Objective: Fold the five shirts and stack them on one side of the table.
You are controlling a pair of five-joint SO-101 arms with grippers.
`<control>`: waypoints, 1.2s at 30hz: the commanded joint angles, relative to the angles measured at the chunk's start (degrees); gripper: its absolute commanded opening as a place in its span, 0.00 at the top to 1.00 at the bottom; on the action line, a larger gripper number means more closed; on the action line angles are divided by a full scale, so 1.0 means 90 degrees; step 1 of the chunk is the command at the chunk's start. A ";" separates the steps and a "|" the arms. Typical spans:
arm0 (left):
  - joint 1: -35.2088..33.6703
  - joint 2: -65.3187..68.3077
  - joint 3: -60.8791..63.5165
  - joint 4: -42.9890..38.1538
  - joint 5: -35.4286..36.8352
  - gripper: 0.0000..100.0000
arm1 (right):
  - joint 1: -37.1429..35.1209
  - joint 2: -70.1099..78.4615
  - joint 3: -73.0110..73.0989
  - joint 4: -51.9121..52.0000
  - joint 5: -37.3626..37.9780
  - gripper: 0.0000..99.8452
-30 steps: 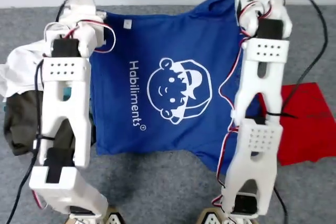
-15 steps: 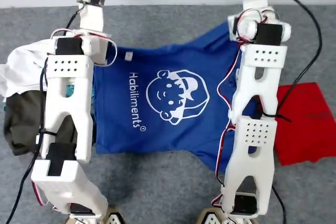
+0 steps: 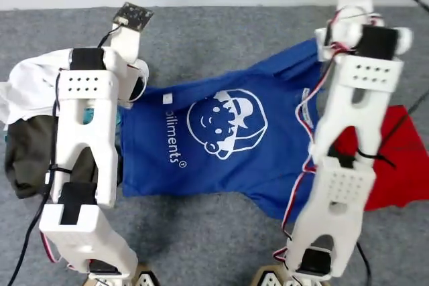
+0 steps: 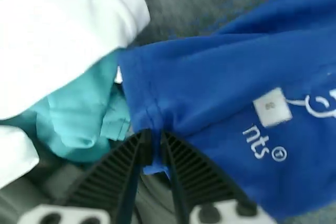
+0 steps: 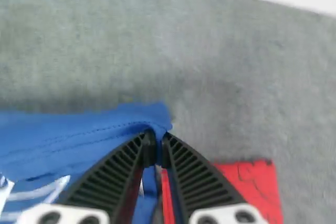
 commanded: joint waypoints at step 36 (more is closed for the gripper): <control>-0.0098 -0.0107 0.2398 0.1309 -0.0078 0.99 | -0.0063 -0.6706 1.1096 -0.0669 0.1739 0.99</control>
